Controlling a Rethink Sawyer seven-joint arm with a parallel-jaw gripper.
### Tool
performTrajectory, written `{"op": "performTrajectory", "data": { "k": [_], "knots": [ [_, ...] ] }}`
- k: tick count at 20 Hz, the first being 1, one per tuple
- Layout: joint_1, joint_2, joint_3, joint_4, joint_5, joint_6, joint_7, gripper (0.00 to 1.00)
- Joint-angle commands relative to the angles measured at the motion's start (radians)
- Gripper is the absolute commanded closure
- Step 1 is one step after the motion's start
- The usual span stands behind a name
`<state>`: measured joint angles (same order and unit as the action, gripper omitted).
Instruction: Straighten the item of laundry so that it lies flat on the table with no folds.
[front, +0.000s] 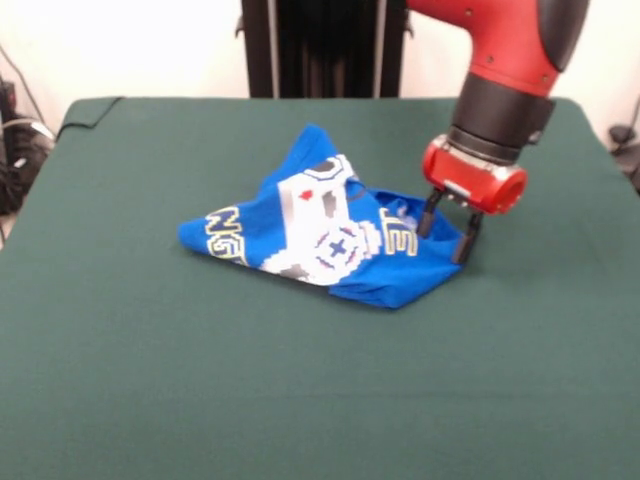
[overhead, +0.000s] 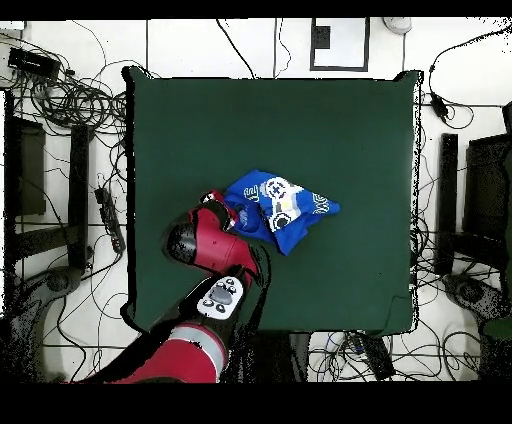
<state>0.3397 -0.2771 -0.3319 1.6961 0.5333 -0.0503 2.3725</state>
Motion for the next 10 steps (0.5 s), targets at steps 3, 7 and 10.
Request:
{"op": "performTrajectory", "data": {
  "k": [3,7,10],
  "knots": [
    [0.079,0.039,0.216,0.003,0.152,0.116,0.276,0.00],
    [0.076,0.035,0.240,0.030,0.164,0.077,0.266,0.00],
    [0.026,0.029,0.299,0.060,0.131,0.025,0.248,0.00]
  ]
}}
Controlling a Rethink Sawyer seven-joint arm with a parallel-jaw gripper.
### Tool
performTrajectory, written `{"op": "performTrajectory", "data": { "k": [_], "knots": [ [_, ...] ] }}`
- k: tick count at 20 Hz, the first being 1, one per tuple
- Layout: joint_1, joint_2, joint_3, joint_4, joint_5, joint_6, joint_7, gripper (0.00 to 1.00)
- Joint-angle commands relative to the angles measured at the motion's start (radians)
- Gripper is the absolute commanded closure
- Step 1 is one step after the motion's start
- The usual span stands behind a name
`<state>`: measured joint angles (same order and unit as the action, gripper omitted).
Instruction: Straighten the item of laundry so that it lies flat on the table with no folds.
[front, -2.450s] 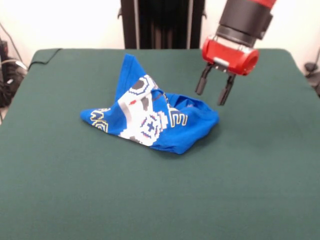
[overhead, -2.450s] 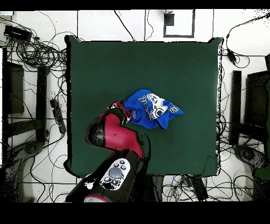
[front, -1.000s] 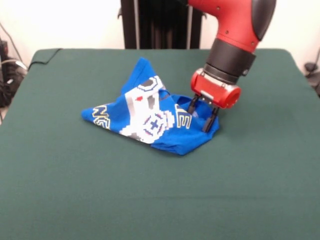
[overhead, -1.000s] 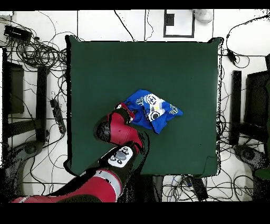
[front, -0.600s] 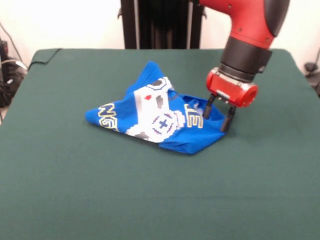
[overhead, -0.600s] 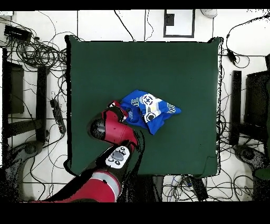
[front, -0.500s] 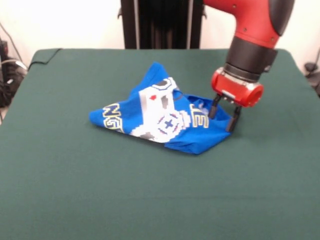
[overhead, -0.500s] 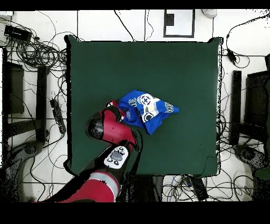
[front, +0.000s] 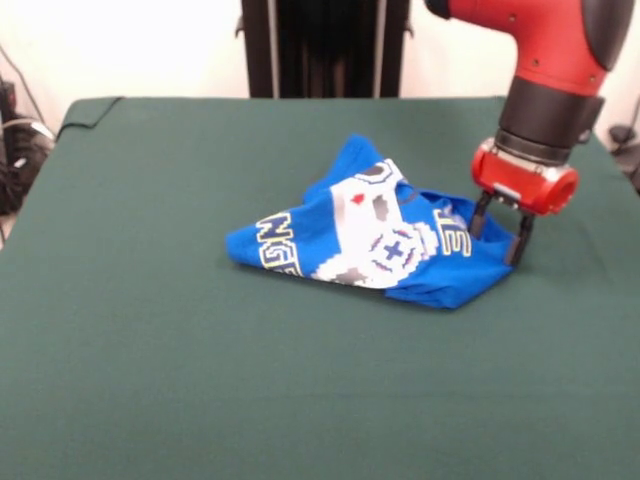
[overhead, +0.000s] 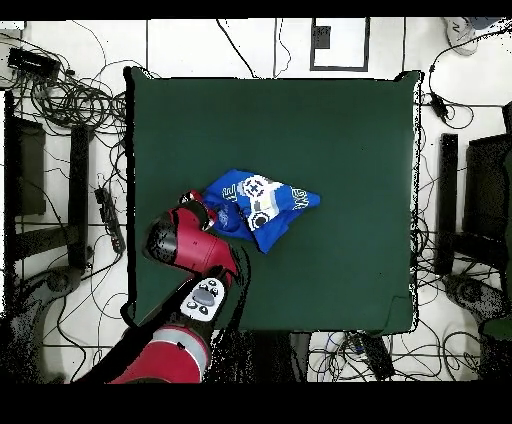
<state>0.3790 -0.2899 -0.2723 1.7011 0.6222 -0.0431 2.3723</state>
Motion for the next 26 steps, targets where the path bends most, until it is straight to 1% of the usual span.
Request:
{"op": "performTrajectory", "data": {
  "k": [1,2,3,4,7,9,10,11,12,13,15,16,17,18,19,20,22,24,26],
  "knots": [
    [-0.041,0.035,0.278,0.070,0.024,0.003,0.247,0.00],
    [-0.061,0.032,0.305,0.080,0.015,-0.003,0.248,0.00],
    [-0.064,0.027,0.323,0.088,0.022,-0.001,0.256,0.00],
    [-0.049,0.027,0.315,0.087,0.041,0.006,0.266,0.00],
    [0.044,0.029,0.249,0.073,0.142,0.070,0.315,0.00],
    [0.084,0.023,0.206,0.072,0.175,0.109,0.323,0.00],
    [0.090,0.020,0.198,0.074,0.183,0.120,0.319,0.00],
    [0.145,0.035,0.126,0.051,0.202,0.162,0.311,0.00],
    [0.162,0.037,0.098,0.047,0.206,0.173,0.297,0.00],
    [0.261,0.087,-0.047,0.002,0.236,0.220,0.290,0.00],
    [0.322,0.116,-0.173,-0.024,0.226,0.264,0.255,0.00],
    [0.339,0.122,-0.215,-0.027,0.221,0.275,0.246,0.00],
    [0.393,0.161,-0.326,-0.048,0.221,0.308,0.240,0.00],
    [0.406,0.165,-0.371,-0.051,0.208,0.330,0.242,0.00],
    [0.440,0.192,-0.464,-0.067,0.196,0.362,0.238,0.00],
    [0.446,0.195,-0.497,-0.071,0.182,0.373,0.237,0.00],
    [0.451,0.209,-0.528,-0.098,0.165,0.391,0.241,0.00],
    [0.432,0.223,-0.515,-0.122,0.163,0.374,0.241,0.00],
    [0.380,0.254,-0.479,-0.165,0.175,0.329,0.229,0.00]
  ]
}}
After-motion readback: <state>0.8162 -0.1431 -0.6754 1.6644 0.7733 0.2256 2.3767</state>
